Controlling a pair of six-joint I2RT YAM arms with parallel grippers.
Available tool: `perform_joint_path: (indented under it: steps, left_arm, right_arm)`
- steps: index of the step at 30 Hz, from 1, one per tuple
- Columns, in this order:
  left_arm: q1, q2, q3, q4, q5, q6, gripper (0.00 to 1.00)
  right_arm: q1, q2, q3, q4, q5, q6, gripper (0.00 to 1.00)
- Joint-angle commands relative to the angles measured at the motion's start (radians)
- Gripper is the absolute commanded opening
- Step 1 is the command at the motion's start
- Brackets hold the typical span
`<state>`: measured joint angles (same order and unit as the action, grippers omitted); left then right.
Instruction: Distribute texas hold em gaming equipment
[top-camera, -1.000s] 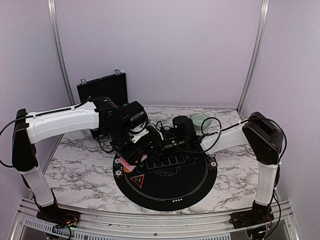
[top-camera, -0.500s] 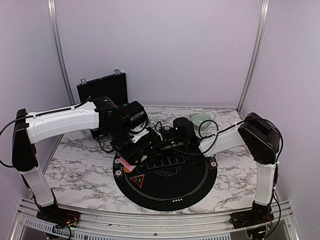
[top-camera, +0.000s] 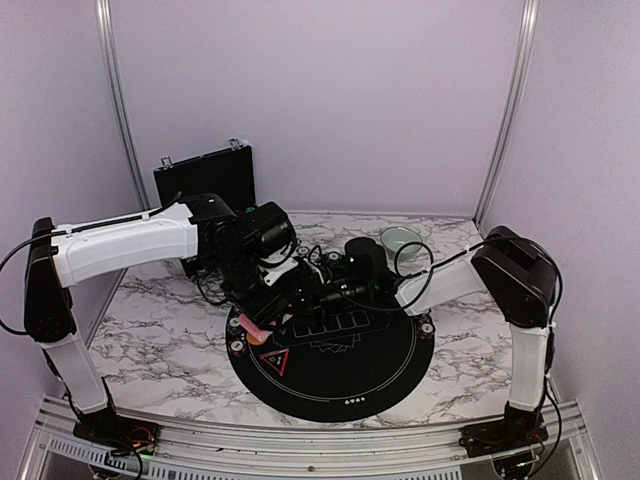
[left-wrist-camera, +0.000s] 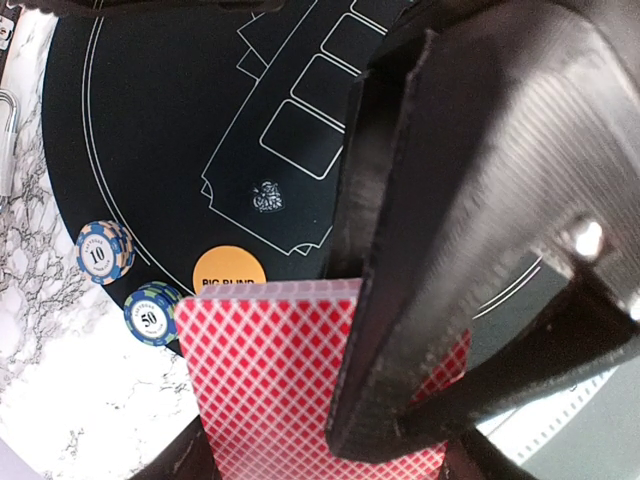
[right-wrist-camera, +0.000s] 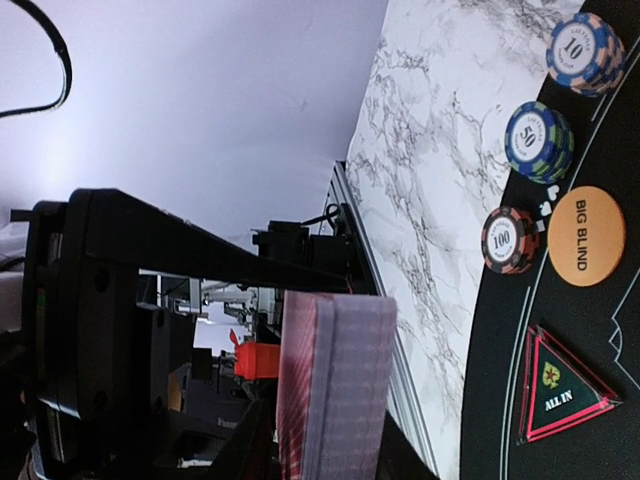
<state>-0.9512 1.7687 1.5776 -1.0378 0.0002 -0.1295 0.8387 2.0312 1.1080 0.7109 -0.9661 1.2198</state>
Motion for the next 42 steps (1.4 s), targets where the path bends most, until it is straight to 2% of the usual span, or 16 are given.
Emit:
perform_joint_path:
  steps: [1, 4, 7, 14, 18, 22, 29, 42]
  left_arm:
    - [-0.008, 0.010, 0.016, 0.005, 0.005, 0.003, 0.54]
    - [-0.008, 0.008, 0.004, 0.008, 0.005, -0.001, 0.57]
    - [-0.008, 0.004, -0.011, 0.012, 0.006, -0.007, 0.66]
    - [-0.008, -0.013, -0.056, 0.038, 0.006, -0.015, 0.87]
    - [-0.008, -0.016, -0.073, 0.051, 0.006, -0.016, 0.91]
    - [-0.008, -0.018, -0.082, 0.067, 0.006, -0.023, 0.91]
    - [-0.008, -0.035, -0.085, 0.096, -0.019, -0.035, 0.83]
    - [-0.006, -0.068, -0.091, 0.125, -0.069, -0.058, 0.80]
  right_arm:
    - [0.011, 0.018, -0.001, 0.066, -0.023, 0.030, 0.24]
    - [0.011, 0.023, -0.010, 0.118, -0.030, 0.071, 0.11]
    - [0.011, 0.031, -0.019, 0.200, -0.042, 0.135, 0.00]
    - [0.011, 0.047, -0.037, 0.359, -0.048, 0.260, 0.00]
    - [0.011, 0.048, -0.041, 0.402, -0.046, 0.293, 0.00]
    - [0.009, 0.049, -0.048, 0.417, -0.043, 0.306, 0.00]
    - [0.008, 0.057, -0.065, 0.460, -0.033, 0.339, 0.00]
    - [-0.003, 0.049, -0.097, 0.454, -0.016, 0.340, 0.00]
